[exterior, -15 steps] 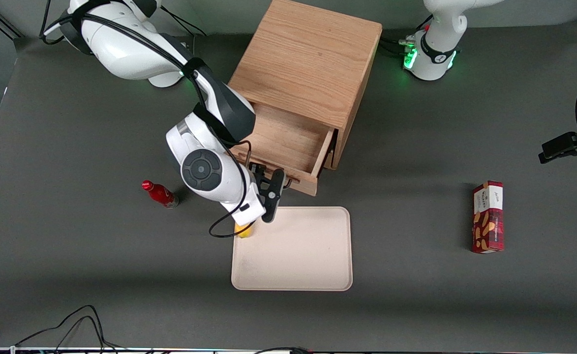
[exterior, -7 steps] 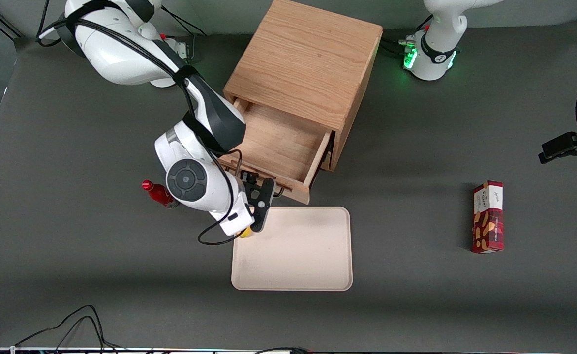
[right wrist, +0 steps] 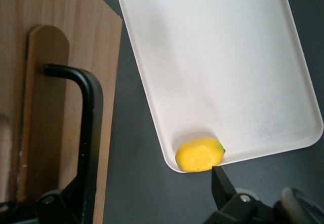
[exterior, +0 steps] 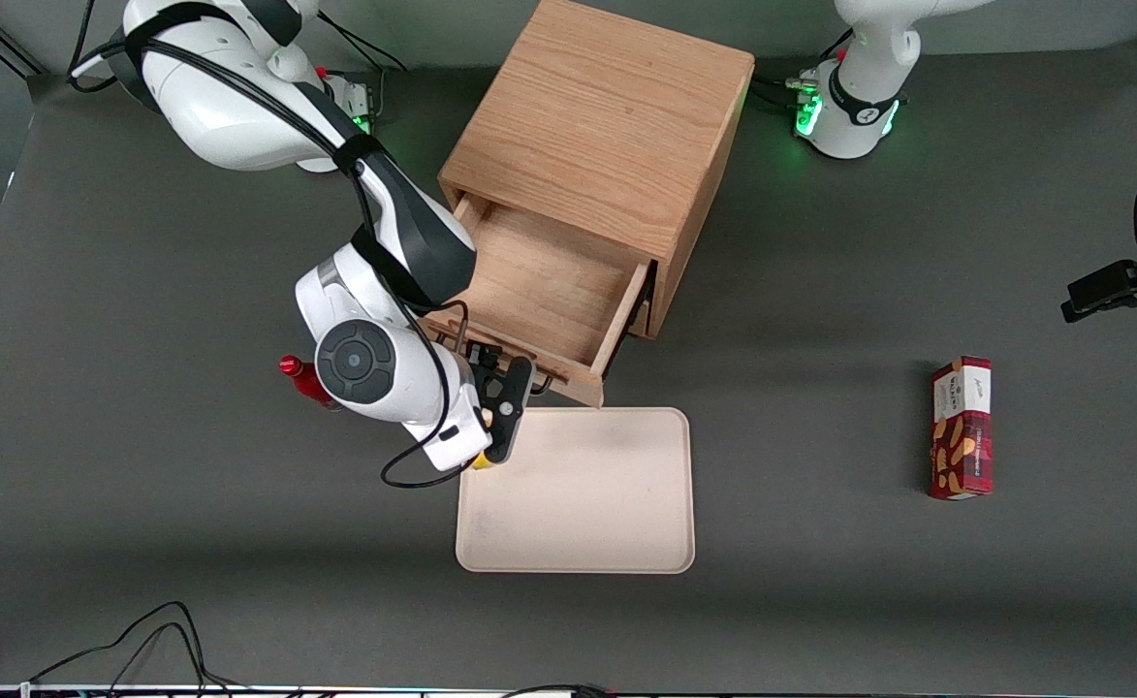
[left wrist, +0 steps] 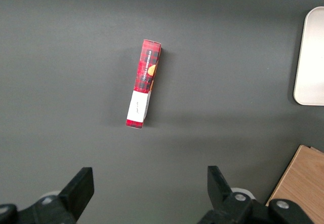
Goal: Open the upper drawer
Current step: 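Pull the upper drawer handle outward from the cabinet with the right gripper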
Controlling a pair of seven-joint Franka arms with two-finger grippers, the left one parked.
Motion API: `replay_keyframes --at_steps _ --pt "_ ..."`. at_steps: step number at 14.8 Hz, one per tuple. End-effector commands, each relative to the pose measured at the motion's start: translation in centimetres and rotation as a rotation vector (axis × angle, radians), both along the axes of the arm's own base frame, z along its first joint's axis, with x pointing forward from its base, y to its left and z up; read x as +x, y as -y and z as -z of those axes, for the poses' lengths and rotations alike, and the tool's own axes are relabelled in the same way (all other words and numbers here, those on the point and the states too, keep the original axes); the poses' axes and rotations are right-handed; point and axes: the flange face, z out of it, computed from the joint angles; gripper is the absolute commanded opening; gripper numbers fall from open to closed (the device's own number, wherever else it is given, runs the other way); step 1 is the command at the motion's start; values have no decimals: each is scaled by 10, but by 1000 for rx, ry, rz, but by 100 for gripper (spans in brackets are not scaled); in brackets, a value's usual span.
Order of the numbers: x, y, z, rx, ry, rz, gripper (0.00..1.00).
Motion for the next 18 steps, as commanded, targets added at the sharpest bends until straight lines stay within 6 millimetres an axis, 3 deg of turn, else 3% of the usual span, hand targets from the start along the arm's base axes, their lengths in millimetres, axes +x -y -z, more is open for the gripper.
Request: replay_keyframes --at_steps 1,12,18 --pt "8 10 14 -34 3 -53 100" --pt "12 18 10 -34 3 -41 100" --pt "19 25 -3 -27 18 -28 100"
